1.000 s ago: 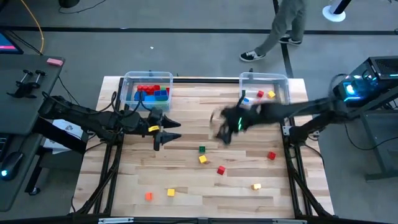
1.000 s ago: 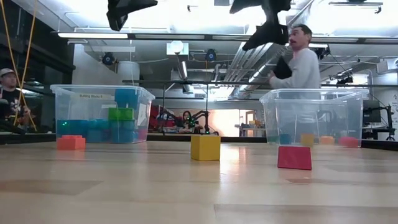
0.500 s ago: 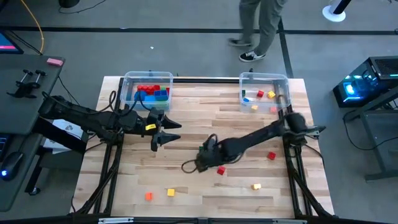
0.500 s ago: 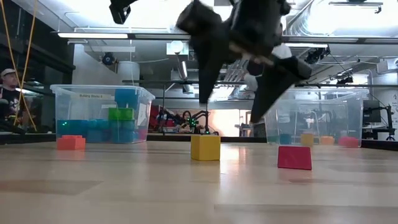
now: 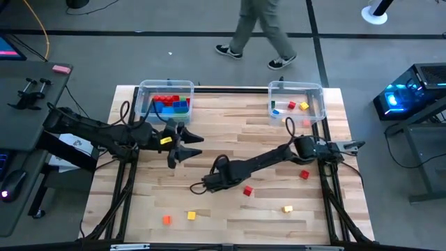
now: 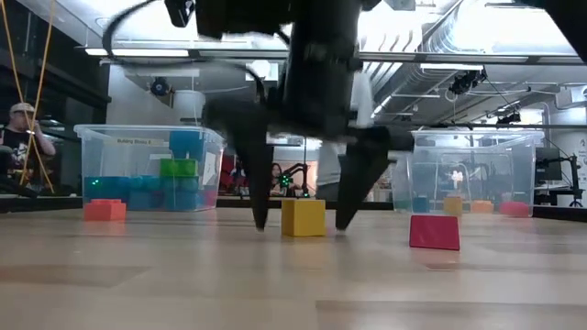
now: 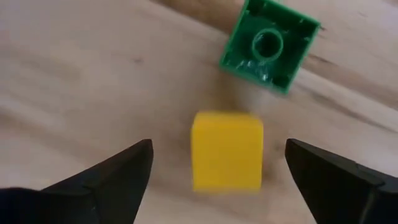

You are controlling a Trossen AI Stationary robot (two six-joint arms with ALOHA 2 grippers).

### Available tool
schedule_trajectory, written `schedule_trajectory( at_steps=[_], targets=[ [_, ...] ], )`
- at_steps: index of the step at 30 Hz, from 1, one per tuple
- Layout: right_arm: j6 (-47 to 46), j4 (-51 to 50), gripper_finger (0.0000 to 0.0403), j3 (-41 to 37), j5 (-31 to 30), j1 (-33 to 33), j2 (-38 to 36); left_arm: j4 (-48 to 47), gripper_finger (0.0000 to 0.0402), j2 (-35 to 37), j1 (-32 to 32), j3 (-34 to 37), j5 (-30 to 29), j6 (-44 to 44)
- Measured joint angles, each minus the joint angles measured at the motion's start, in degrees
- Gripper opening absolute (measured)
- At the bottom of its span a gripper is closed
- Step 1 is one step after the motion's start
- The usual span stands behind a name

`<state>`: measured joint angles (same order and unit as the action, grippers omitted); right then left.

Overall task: Sort blocks by size
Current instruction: Put the small block into the right transparent bin

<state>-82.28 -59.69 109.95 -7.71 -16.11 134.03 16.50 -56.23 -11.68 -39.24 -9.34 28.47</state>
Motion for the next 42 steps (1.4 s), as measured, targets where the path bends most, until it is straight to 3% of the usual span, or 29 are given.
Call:
schedule_trajectory(
  at_steps=[6, 12, 13, 17, 22, 26, 30, 33, 36, 42],
  targets=[
    [-0.2, 0.0, 0.0286, -0.3, -1.6, 0.7, 0.9, 3.1, 0.0268, 0.0, 0.0, 0.0, 0.0, -0.1],
    [2.4, -3.5, 0.0132, -0.4, -2.9, 1.2, 0.7, 2.9, 0.0268, 0.0, 0.0, 0.0, 0.0, -0.1],
    [3.6, -4.7, 0.0124, -0.4, -3.3, 1.1, 0.5, 2.9, 0.0268, 0.0, -0.1, 0.0, 0.1, -0.1],
    [9.4, -9.7, 0.0128, -0.7, -4.0, -0.3, -3.2, 2.7, 0.0268, 0.0, -0.1, 0.0, 1.4, -0.4],
    [11.0, -26.0, 0.0128, -2.5, -7.1, -3.2, -11.6, 2.7, 0.0268, 0.0, -0.1, 0.0, 1.8, -1.2],
    [5.5, -27.2, 0.0128, -14.7, -6.8, -4.2, -23.1, 2.6, 0.0268, 0.0, -0.1, 0.0, 1.8, -1.3],
    [-7.8, -20.9, 0.0128, -33.0, -6.1, -3.7, -38.6, 2.6, 0.0268, -0.1, -0.1, 0.0, 1.7, -1.1],
    [-16.0, -15.3, 0.0128, -44.1, -11.2, -0.9, -50.7, 3.6, 0.0268, -2.1, -0.3, 0.0, 0.9, -0.7],
    [-18.8, -12.2, 0.0128, -50.1, -19.5, 4.1, -60.5, 8.1, 0.0268, -8.1, 0.6, 0.0, -0.2, -1.1],
    [-7.4, -11.8, 0.0128, -50.8, -31.9, 18.9, -72.0, 13.8, 0.0268, -25.5, 4.9, -2.9, -0.1, 5.9]
  ],
)
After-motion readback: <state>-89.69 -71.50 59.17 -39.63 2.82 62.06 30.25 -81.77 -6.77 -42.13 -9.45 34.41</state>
